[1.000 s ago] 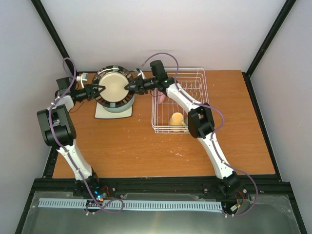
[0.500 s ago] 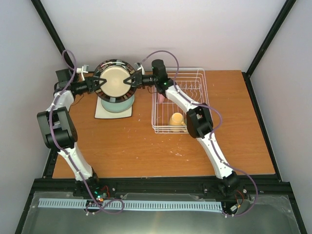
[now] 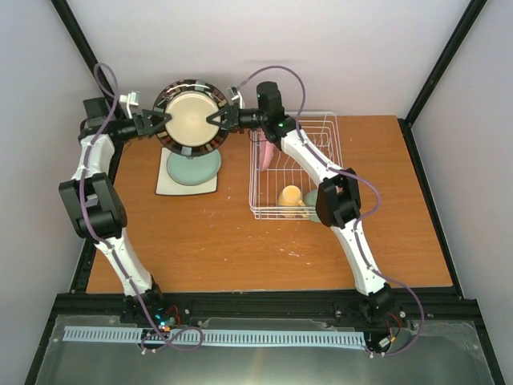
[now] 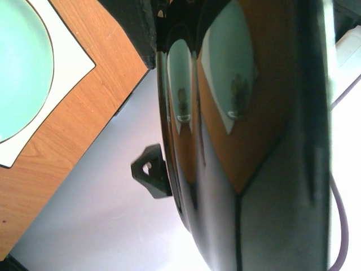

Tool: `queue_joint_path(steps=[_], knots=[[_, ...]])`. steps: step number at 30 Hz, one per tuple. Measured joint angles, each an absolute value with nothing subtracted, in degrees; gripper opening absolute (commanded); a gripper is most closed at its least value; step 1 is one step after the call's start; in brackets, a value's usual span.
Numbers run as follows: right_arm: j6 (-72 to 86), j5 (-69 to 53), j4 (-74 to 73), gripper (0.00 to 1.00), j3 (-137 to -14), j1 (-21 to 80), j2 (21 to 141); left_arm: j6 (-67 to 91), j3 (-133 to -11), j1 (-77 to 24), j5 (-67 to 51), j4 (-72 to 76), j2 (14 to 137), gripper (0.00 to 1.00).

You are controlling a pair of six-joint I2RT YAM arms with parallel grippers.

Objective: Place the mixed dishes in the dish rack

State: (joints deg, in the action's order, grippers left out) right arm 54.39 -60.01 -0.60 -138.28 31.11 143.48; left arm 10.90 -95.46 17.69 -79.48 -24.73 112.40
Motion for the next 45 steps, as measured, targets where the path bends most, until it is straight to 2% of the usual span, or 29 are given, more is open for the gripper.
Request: queue_joint_path(steps=[6,11,15,19,24,30,33,37,40,45], knots=[[45.80,-55.53,-10.48,0.03,-138.28,31.38,139.48,13.32,-98.54,21.89,-76.66,-20.62,111.15,1.00],[35.81,-49.60,-22.00,0.03,-138.28,31.22,135.70,20.23,-92.36,23.83,-71.11,-8.51,104.20,1.00],[28.75,-41.78,-29.69,0.03,-138.28,31.20,132.07,22.20,-92.16,23.94,-65.60,-4.32,98.52,1.00],[21.78,-30.70,-36.21,0.03,-138.28,31.22,127.31,19.25,-94.74,23.66,-56.55,-7.27,94.08,1.00],[12.60,-9.19,-40.01,0.03,-134.96,31.70,116.44,14.02,-97.17,23.64,-43.59,-13.58,89.86,1.00],[3.03,18.96,-28.08,0.03,-112.42,32.38,93.56,12.43,-93.19,23.64,-30.83,-17.19,86.19,1.00],[3.68,30.26,-26.52,0.03,-106.30,31.73,86.74,12.21,-90.30,23.62,-25.17,-18.33,85.43,1.00],[12.01,38.96,-32.69,0.03,-107.26,29.78,87.50,11.51,-89.56,23.62,-20.08,-20.67,85.91,1.00],[19.22,39.22,-38.70,0.03,-107.24,29.56,90.65,11.35,-89.36,23.62,-18.28,-21.04,85.91,1.00],[28.86,31.66,-45.89,0.03,-106.63,29.19,97.45,11.31,-88.79,23.62,-17.28,-21.06,85.91,1.00]])
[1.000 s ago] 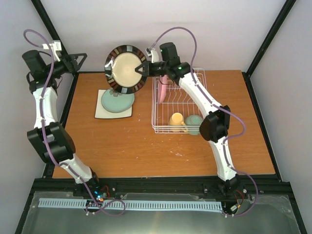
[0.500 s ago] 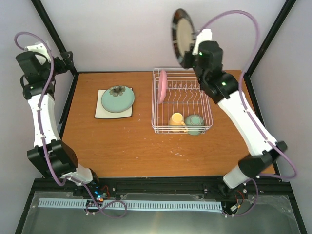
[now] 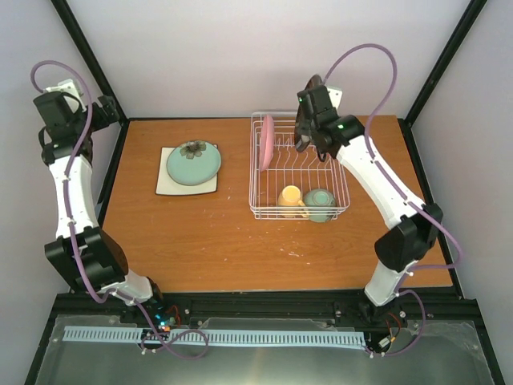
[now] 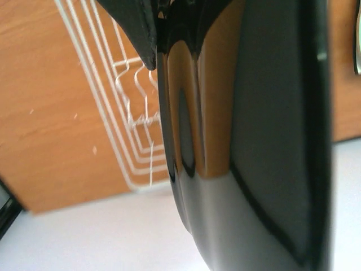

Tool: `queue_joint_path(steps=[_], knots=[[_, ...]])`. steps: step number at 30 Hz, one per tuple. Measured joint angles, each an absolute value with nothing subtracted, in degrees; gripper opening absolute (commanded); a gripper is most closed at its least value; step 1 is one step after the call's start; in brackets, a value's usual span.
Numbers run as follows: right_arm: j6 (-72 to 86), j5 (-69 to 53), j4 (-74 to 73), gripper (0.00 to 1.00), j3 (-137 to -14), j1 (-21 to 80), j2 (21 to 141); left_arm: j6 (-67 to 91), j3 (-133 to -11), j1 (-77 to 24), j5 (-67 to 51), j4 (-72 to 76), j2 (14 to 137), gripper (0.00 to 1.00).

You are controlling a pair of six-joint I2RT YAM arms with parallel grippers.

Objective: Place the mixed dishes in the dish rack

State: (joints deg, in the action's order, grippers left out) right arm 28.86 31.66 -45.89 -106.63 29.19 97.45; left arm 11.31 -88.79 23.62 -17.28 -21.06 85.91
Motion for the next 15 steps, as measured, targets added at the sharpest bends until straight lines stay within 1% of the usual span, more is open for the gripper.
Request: queue_joint_path(steps=[5,15], knots=[[34.09,25.74,-50.43,0.03,-106.63,28.25,101.86,11.20,-87.26,23.64,-15.84,-21.32,85.91,1.00],[37.43,21.58,-51.59,0.03,-106.96,27.49,103.55,10.79,-84.68,23.64,-14.11,-21.54,85.91,1.00]])
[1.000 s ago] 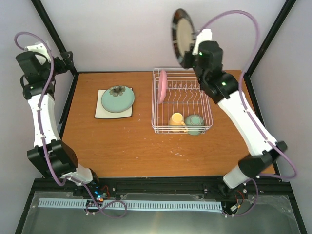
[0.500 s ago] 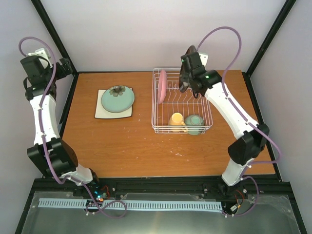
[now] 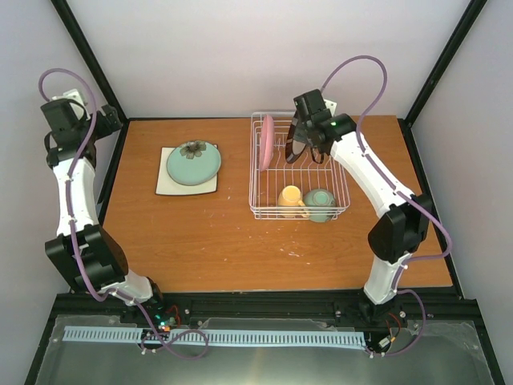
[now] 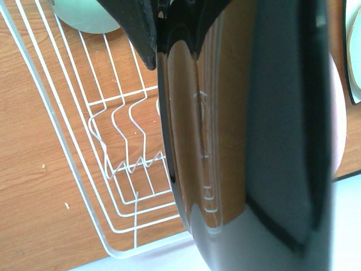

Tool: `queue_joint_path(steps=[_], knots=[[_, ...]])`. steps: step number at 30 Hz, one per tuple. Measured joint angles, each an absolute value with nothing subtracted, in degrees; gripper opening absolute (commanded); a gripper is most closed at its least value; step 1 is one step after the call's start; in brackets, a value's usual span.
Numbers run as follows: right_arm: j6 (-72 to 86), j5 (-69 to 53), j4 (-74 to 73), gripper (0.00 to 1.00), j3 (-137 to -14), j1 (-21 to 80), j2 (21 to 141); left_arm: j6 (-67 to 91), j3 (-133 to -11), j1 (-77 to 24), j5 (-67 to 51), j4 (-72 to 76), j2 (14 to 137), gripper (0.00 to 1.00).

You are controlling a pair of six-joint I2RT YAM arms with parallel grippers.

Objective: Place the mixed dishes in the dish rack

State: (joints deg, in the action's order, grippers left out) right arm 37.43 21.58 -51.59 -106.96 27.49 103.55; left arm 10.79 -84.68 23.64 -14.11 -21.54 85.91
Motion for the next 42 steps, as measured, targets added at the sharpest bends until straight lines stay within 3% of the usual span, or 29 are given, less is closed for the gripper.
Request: queue_joint_path(steps=[13,27,42], knots=[[37.36,18.46,-51.72,0.03,-108.09,27.51,108.12,10.37,-82.61,23.64,-13.19,-21.54,85.91,1.00],[30.61,21.50,-54.61,0.03,-120.22,27.51,114.50,9.43,-82.15,23.64,-11.68,-21.54,85.91,1.00],[29.19,22.04,-56.77,0.03,-120.60,28.05,116.40,8.80,-82.08,23.64,-10.87,-21.54,85.91,1.00]])
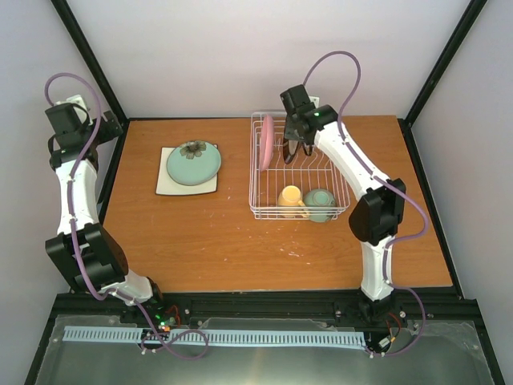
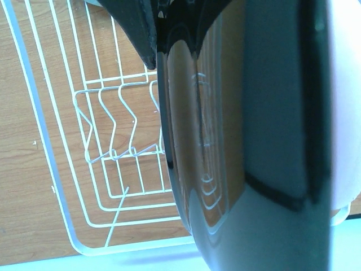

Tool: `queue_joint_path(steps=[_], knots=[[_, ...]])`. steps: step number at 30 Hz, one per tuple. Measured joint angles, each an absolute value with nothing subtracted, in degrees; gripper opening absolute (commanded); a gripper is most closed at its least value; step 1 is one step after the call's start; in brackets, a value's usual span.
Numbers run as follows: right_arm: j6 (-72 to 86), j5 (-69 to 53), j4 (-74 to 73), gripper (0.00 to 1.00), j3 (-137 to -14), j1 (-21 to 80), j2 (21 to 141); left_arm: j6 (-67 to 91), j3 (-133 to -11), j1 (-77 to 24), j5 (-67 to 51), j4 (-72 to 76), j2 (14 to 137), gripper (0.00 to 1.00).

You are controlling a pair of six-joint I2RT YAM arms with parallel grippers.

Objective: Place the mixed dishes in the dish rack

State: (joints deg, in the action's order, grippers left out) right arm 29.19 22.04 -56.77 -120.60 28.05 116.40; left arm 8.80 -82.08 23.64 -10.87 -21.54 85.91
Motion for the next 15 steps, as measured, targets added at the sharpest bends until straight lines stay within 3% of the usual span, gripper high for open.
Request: queue_joint_path(steps=[15], knots=[[26.30,21.98,-56.45,0.03,-120.60,29.02,120.14,7.11,-81.54,23.64,-9.17,-21.56,85.91,1.00]])
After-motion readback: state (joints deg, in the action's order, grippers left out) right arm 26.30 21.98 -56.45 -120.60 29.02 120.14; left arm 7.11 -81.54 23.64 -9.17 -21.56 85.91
